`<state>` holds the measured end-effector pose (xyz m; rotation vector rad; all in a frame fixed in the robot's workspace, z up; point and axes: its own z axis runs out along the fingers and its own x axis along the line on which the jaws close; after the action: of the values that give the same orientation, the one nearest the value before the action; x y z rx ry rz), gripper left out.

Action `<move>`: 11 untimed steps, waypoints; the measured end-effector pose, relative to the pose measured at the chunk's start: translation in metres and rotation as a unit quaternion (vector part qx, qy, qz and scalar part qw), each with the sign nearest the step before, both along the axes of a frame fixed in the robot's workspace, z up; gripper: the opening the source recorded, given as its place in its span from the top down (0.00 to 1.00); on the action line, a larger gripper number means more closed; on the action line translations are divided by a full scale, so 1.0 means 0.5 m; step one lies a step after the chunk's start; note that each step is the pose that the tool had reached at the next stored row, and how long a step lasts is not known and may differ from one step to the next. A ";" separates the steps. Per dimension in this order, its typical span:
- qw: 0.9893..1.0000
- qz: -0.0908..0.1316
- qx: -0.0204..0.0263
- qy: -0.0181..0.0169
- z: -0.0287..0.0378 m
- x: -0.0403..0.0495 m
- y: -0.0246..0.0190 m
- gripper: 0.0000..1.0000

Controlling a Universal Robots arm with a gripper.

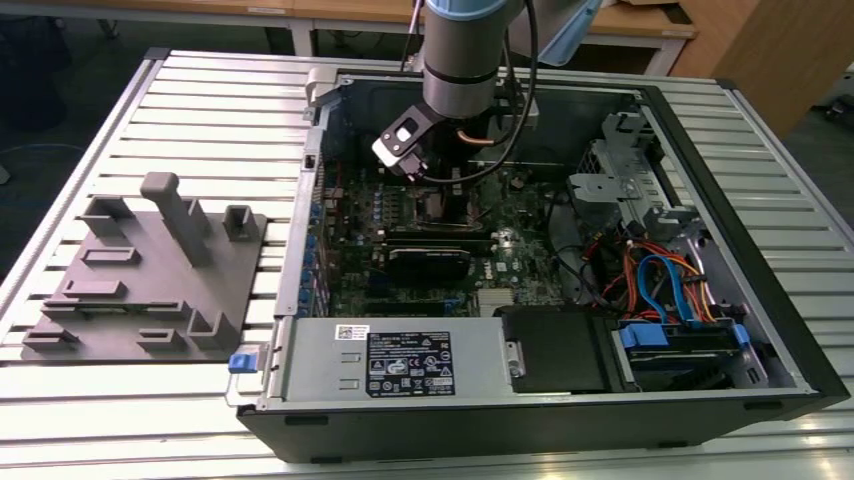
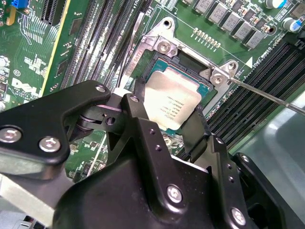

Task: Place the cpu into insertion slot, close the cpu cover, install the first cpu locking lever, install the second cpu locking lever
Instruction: 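Place the cpu into insertion slot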

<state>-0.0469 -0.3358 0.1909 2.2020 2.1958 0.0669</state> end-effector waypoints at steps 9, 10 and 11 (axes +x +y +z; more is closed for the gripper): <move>1.000 -0.003 0.000 0.000 0.000 -0.003 0.0001 0.46; 1.000 -0.004 0.000 0.000 -0.001 -0.003 0.0001 0.46; 1.000 -0.004 0.000 0.000 -0.001 -0.003 0.0000 0.46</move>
<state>-0.0486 -0.3358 0.1906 2.2116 2.1858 0.0668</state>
